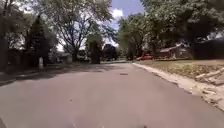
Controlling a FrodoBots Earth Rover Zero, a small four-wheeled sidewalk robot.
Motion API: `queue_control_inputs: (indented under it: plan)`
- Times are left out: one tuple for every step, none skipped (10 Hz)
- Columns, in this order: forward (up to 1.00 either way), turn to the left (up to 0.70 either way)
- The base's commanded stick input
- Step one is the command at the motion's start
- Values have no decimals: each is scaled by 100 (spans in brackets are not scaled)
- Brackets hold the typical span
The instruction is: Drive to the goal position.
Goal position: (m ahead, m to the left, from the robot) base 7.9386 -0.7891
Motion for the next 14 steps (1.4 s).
queue_control_inputs:
  plan:
    - [85,0]
    - [85,0]
    - [85,0]
    - [85,0]
    - [85,0]
    - [85,0]
    - [85,0]
    - [85,0]
    - [85,0]
    - [85,0]
    - [85,-2]
    - [85,-16]
    - [85,-30]
    - [85,-30]
